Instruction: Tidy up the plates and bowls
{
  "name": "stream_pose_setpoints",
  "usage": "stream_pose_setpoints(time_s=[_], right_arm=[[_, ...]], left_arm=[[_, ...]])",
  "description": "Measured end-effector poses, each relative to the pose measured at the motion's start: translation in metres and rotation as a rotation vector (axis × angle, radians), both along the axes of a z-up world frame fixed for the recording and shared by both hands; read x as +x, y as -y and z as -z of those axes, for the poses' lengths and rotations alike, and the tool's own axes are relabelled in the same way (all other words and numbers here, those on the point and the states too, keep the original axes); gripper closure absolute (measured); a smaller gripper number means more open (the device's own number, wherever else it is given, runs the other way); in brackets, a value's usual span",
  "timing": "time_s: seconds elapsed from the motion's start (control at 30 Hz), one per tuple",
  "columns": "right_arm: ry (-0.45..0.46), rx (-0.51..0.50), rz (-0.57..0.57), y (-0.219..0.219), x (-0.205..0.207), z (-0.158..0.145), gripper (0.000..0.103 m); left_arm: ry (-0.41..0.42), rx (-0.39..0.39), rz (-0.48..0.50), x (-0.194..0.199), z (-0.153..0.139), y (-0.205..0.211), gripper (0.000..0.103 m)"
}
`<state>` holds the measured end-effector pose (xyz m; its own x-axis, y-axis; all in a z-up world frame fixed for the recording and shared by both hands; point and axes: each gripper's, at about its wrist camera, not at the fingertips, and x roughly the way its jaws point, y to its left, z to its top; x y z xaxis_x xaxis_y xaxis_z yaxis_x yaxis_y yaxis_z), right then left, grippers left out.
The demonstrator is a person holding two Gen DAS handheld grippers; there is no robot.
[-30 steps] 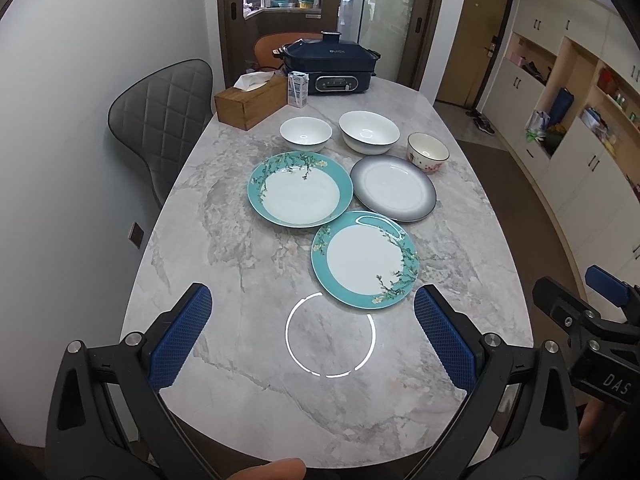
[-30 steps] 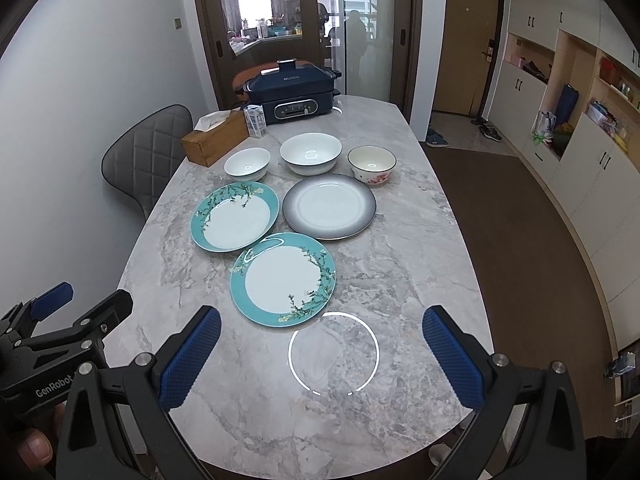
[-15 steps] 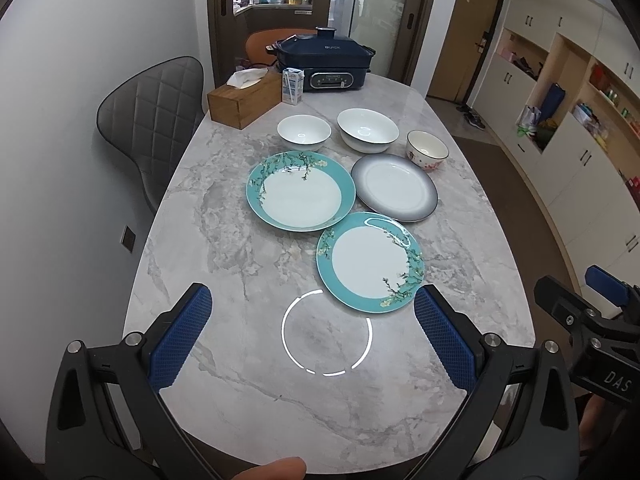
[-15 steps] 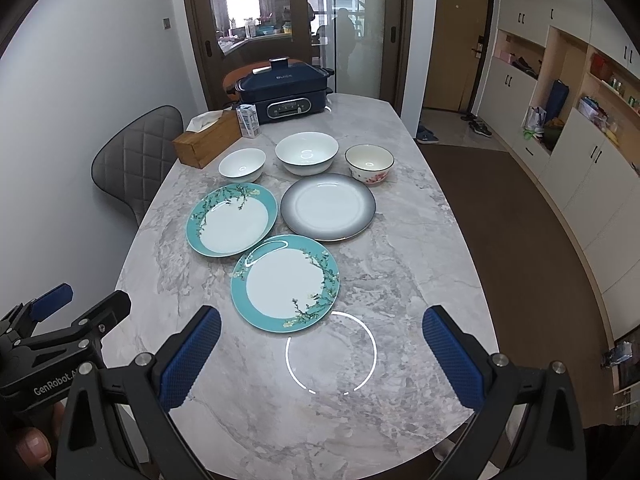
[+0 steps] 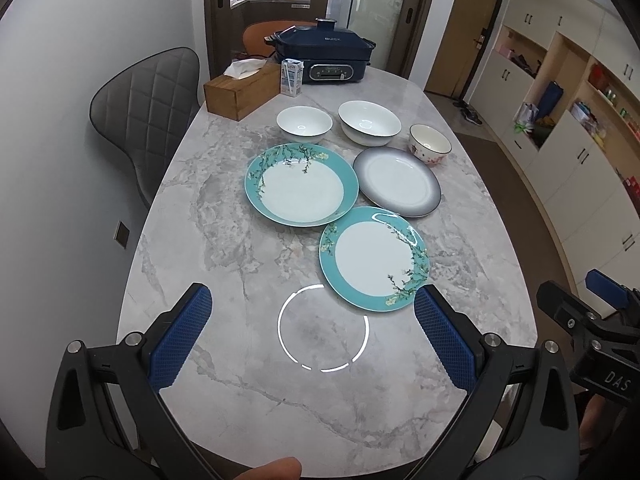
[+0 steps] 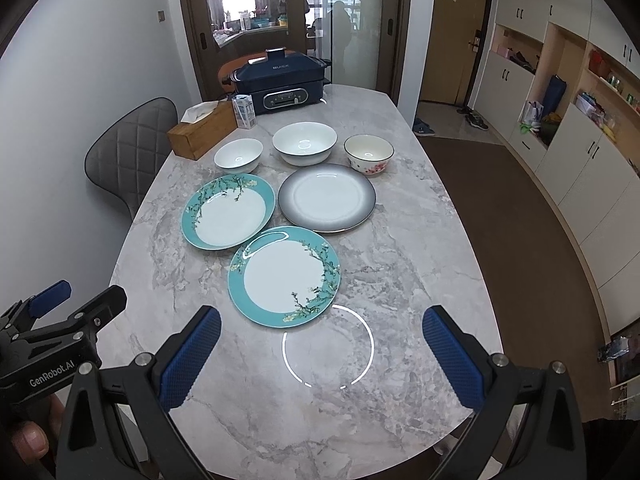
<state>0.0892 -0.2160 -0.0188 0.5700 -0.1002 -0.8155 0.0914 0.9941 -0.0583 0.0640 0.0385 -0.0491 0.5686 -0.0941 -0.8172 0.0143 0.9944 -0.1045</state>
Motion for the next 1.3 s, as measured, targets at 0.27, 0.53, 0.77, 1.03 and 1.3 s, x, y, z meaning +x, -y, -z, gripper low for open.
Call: stream_pose_setpoints(time_s=[0.27, 0.53, 0.77, 1.03, 1.3], right_arm=[[-0.024, 0.067, -0.008, 0.050, 0.045, 0.030, 0.000], [-0.086, 0.289, -0.064, 0.140, 0.155, 0.098, 0.005], [-0.160, 0.403, -0.117, 0.186, 0.248, 0.154, 0.020], [-0.232, 0.532, -0.133, 0.207, 0.305, 0.218, 0.032], [-0.245, 0.639, -0.137, 0.221, 0.313, 0.248, 0.035]], left_arm=[[-0.053, 0.019, 0.026, 0.051, 0.035, 0.023, 0.002], [-0.094, 0.001, 0.059, 0.173, 0.072, 0.070, 0.011], [-0.144, 0.026, 0.223, 0.325, 0.124, 0.141, 0.026], [-0.348, -0.056, 0.253, 0.434, 0.194, 0.147, 0.035], [-0.484, -0.113, 0.392, 0.465, 0.242, 0.167, 0.049]])
